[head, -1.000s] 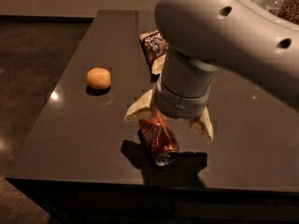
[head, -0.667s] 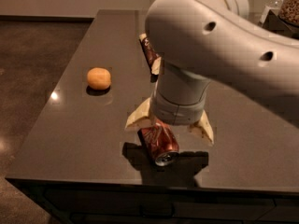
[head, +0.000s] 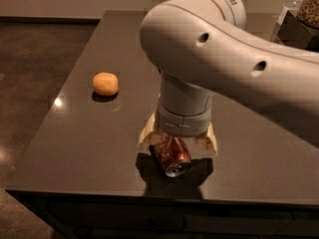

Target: Pick coke can

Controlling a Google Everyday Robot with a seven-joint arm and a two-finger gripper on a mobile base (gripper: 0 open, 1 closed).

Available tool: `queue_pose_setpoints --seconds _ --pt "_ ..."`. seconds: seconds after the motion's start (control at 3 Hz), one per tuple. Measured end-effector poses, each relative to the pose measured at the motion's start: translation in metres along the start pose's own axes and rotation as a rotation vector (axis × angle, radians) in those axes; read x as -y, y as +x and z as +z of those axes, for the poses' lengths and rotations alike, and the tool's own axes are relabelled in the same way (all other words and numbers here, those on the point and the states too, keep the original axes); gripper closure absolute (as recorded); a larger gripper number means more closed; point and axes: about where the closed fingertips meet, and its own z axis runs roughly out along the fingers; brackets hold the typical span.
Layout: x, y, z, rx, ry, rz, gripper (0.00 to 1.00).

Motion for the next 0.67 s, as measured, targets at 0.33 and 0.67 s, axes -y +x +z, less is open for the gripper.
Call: queue_pose_setpoints --seconds 0.33,0.67 --pt "0.0043 -0.0009 -0.0035 0.023 0.000 -0.002 0.39" --pt "0.0082 0.0002 -0.0113 0.054 0.020 0.022 0.63"
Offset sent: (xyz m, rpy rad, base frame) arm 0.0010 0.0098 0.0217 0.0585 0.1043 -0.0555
